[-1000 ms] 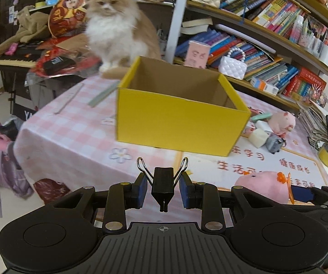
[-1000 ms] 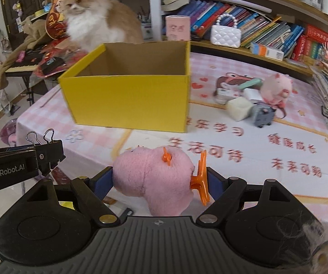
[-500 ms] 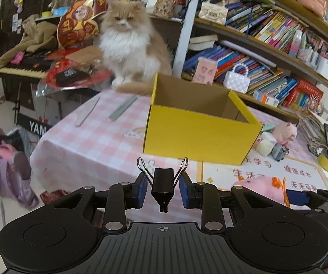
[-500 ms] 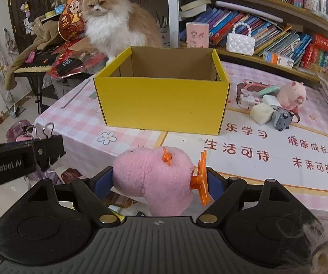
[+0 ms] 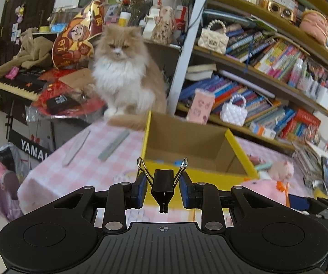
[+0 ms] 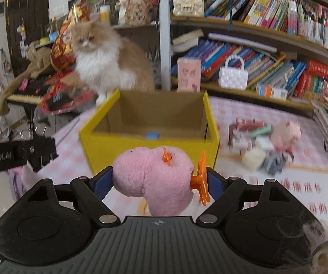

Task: Organize objects
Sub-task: 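Carry the pink pig and binder clip over the yellow box with both tools, then open the right tool to drop the pink pig while the left tool drops the binder clip, then withdraw both tools from the box toward the remaining toys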

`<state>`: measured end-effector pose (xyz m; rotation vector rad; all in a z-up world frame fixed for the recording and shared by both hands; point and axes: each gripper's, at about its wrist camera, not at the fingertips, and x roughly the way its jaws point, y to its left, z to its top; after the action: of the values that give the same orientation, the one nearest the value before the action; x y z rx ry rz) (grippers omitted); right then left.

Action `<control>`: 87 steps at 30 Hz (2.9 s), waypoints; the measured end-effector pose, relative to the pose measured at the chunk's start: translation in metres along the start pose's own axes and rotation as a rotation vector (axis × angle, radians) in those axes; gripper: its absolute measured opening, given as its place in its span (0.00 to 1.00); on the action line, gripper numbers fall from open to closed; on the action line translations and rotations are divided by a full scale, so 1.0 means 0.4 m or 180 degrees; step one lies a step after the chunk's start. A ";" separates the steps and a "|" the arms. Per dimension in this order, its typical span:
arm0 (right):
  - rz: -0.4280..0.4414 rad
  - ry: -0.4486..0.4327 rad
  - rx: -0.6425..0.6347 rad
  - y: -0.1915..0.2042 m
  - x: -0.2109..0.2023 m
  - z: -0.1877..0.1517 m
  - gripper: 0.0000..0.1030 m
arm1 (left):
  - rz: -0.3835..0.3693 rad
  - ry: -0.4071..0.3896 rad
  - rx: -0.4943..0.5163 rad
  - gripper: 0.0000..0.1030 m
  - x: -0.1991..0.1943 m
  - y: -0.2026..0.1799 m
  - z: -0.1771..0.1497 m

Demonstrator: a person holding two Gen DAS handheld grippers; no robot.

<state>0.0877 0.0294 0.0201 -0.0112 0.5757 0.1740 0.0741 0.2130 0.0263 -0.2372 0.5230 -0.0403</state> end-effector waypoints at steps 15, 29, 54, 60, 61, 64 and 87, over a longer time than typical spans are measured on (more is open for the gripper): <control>0.0023 0.0006 -0.0394 -0.098 0.318 0.197 0.79 | 0.0164 0.0065 0.0077 0.28 0.279 -0.061 0.127; 0.0481 0.0689 -0.1149 -0.076 0.538 0.194 0.80 | 0.0369 0.0493 0.0361 0.28 0.457 -0.095 0.101; 0.0421 0.0393 -0.0861 -0.077 0.436 0.207 0.83 | 0.0277 0.0152 0.0333 0.67 0.312 -0.089 0.120; 0.0270 0.0067 -0.0859 -0.048 0.320 0.200 0.83 | 0.0308 -0.0013 0.0260 0.74 0.215 -0.058 0.112; 0.0259 0.0027 -0.0850 -0.044 0.302 0.196 0.83 | 0.0310 -0.0024 0.0254 0.75 0.201 -0.052 0.108; 0.0230 -0.0061 -0.0776 -0.033 0.247 0.182 0.83 | 0.0321 -0.0025 0.0235 0.75 0.156 -0.033 0.088; 0.0076 0.0421 -0.0273 0.031 -0.024 -0.125 0.83 | 0.0502 0.0442 0.0219 0.82 -0.075 0.019 -0.157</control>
<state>0.0504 0.0371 -0.0163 -0.0997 0.7002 0.2222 0.0166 0.2100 -0.0134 -0.1260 0.6758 0.0790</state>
